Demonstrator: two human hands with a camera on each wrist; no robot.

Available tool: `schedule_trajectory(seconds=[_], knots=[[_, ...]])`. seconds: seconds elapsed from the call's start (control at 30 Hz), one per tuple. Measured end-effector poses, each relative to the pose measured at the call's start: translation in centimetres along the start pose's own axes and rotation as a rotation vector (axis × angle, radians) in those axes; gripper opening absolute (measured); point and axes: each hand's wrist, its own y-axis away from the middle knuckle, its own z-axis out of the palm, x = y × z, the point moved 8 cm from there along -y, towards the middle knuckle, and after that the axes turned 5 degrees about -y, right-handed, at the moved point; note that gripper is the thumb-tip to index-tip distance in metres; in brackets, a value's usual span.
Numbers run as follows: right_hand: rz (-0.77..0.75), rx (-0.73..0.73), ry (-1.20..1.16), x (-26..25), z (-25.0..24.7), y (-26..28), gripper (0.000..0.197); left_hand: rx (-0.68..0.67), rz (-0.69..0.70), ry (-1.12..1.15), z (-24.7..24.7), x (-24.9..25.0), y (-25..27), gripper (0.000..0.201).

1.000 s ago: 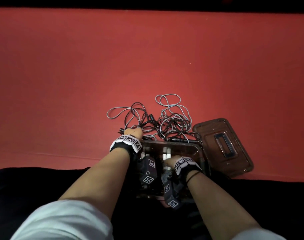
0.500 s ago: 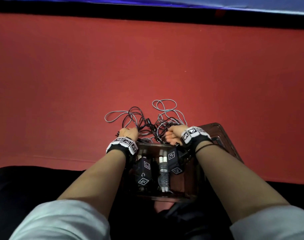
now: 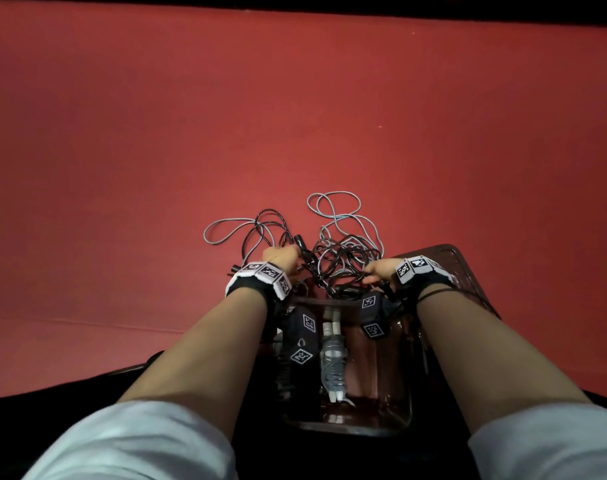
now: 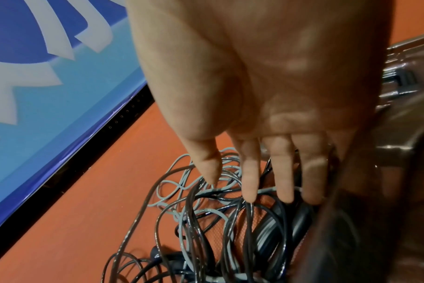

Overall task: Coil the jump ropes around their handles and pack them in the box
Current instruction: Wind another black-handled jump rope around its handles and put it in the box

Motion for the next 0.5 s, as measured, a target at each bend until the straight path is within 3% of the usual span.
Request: schedule_trajectory(seconds=[0.07,0.13,0.27,0.3,0.37,0.5], knots=[[0.002,-0.013,0.100,0.0,-0.1,-1.4,0.013,-0.055,0.031,-0.132,1.3,0.6,-0.7,0.020],[0.000,0.021,0.102,0.3,-0.8,-2.6,0.014,-0.103,0.038,-0.217,2.1,0.7,-1.7,0.011],[0.004,-0.001,0.187,0.8,-1.0,-3.1,0.019,-0.163,-0.006,-0.273,2.3,-0.4,-3.2,0.020],[0.014,-0.007,0.175,1.0,-1.0,-3.7,0.013,-0.168,-0.009,-0.298,2.3,-0.7,-3.7,0.027],[0.028,-0.006,0.125,1.0,-1.3,-4.0,0.028,-0.110,-0.031,-0.283,1.8,-1.4,-4.1,0.033],[0.027,-0.021,0.178,0.5,-1.0,-3.8,0.011,-0.096,-0.027,-0.285,2.1,-2.0,-4.3,0.037]])
